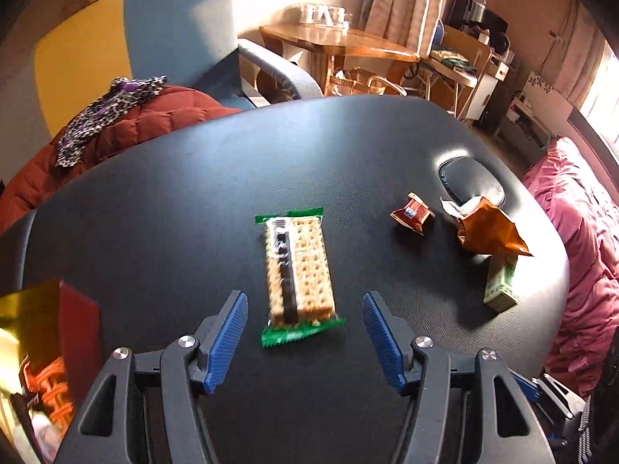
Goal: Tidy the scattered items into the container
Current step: 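Move the left tool to the cracker bar while the right tool reaches the orange snack bag, then close the left tool on the green-wrapped cracker bar while the right tool grips the orange bag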
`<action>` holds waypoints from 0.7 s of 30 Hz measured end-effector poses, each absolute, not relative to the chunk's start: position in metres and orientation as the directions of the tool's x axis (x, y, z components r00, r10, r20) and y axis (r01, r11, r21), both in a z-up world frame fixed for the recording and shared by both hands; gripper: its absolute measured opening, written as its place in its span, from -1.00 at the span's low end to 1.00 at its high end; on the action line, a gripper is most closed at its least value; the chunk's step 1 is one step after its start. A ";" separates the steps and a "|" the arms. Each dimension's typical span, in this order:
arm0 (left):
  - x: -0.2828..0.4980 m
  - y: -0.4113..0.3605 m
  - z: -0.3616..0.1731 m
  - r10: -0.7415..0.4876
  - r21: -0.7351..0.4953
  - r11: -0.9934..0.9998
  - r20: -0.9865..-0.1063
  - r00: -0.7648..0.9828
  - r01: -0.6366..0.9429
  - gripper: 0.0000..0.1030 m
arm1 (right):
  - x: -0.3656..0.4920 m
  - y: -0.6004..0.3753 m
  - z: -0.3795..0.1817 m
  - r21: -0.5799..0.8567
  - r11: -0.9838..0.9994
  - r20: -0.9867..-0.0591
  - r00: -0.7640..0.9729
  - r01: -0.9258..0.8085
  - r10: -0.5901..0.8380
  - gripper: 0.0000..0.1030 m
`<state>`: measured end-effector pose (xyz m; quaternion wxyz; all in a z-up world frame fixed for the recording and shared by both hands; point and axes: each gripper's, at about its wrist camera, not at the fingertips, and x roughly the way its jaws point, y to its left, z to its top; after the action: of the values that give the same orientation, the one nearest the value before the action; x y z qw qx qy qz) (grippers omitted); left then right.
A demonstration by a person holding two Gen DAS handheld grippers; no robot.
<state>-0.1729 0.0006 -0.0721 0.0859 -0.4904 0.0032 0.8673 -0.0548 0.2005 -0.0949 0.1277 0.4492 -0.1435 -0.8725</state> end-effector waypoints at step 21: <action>-0.215 -0.011 -0.115 0.103 -0.077 -0.994 -0.873 -0.476 -0.074 0.21 | -0.215 0.294 -0.067 0.321 -0.944 -0.720 -0.668 -0.079 -0.189 0.34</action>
<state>-0.2147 -0.0114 -0.1150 0.0515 -0.5090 -0.0143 0.8591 -0.2147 0.2940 -0.0669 0.0306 0.4065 -0.1647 -0.8981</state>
